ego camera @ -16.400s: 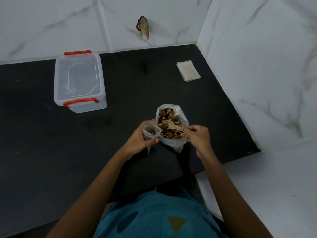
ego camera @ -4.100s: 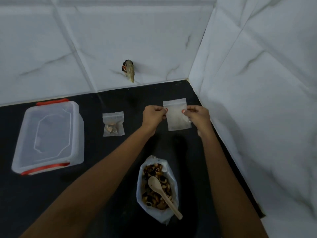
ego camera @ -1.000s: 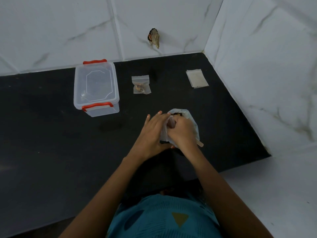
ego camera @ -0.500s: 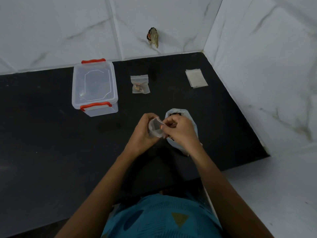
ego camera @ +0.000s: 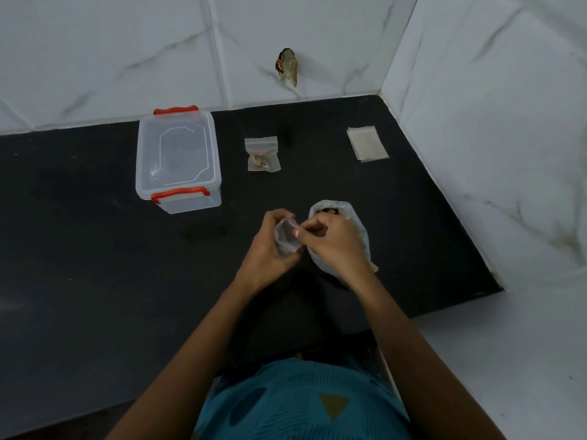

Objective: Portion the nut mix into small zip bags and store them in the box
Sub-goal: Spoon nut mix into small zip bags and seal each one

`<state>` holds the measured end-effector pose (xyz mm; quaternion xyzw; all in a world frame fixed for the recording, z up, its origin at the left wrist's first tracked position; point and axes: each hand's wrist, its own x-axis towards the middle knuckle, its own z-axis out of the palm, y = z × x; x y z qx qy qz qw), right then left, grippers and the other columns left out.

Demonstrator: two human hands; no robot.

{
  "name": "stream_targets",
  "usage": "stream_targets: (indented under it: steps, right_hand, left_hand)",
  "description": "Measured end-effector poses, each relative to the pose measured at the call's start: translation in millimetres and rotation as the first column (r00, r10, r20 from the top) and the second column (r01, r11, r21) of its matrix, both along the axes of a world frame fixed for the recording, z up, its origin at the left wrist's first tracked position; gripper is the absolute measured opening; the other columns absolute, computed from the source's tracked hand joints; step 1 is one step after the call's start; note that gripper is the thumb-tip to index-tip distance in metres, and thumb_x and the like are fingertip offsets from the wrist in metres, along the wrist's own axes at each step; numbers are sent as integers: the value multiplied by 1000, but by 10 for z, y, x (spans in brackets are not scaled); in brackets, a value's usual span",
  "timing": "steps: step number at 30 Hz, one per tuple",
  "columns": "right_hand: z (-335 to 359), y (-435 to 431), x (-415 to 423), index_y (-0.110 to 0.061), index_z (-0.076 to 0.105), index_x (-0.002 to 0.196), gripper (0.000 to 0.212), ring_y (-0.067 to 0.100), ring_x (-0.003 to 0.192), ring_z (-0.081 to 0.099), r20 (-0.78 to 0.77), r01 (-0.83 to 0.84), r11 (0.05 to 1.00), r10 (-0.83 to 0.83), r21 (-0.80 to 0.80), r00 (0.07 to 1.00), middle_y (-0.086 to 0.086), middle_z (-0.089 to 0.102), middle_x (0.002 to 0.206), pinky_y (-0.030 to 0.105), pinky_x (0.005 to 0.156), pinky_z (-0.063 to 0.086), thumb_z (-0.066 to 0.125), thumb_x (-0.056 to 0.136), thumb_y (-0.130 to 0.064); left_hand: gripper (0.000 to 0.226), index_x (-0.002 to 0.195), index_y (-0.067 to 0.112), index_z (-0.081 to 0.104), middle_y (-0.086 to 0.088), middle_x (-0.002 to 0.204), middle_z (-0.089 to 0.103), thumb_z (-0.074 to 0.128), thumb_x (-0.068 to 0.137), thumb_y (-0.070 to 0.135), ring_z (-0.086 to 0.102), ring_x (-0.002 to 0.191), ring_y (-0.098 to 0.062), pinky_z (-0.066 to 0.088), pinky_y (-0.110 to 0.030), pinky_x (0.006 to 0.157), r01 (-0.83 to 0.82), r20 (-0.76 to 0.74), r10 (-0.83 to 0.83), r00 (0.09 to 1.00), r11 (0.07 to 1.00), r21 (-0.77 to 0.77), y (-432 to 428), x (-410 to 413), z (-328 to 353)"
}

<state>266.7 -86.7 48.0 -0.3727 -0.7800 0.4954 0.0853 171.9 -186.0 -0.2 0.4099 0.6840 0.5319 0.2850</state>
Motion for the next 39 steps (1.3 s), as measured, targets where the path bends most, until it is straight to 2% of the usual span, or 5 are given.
stream_targets:
  steps: [7,13,24,32,39]
  right_hand:
    - [14,149,144,-20,65,87,2,0,82,59,-38,81,977,-90,-196,995,-11,63,85,7,70,47,63,86,-21]
    - [-230,380,390,-13,67,99,14,4,85,57,162,195,976,-209,102,964,-5,63,96,11,67,44,62,86,-12]
    - [-445,377,551,-16,63,106,20,15,92,55,473,2,895,-237,446,849,3,52,108,27,75,48,61,87,-24]
    - [-316,504,656,-13,64,94,12,-1,74,54,69,314,923,-336,223,939,-6,59,88,9,63,45,66,82,-11]
    - [-339,426,704,-6,67,98,15,-6,73,52,-38,246,926,-246,286,969,1,60,93,-2,66,40,64,83,-7]
  left_hand:
    - [54,117,24,46,16,113,47,73,74,6,47,104,15,39,-3,87,-51,-20,51,999,998,-20,23,-67,-101]
    - [52,116,21,47,10,118,47,73,74,5,45,103,17,37,1,84,-38,-36,35,999,996,-80,42,-109,-189]
    - [57,122,25,45,14,124,44,72,76,7,43,115,0,36,-8,93,150,13,-150,989,972,-179,120,-37,-388]
    - [58,115,36,43,14,141,29,72,75,5,31,127,2,30,-5,96,177,90,-164,982,970,-169,127,-19,-429]
    - [57,114,42,42,14,147,24,70,78,8,22,133,-3,27,-24,108,247,159,-215,964,944,-218,100,35,-402]
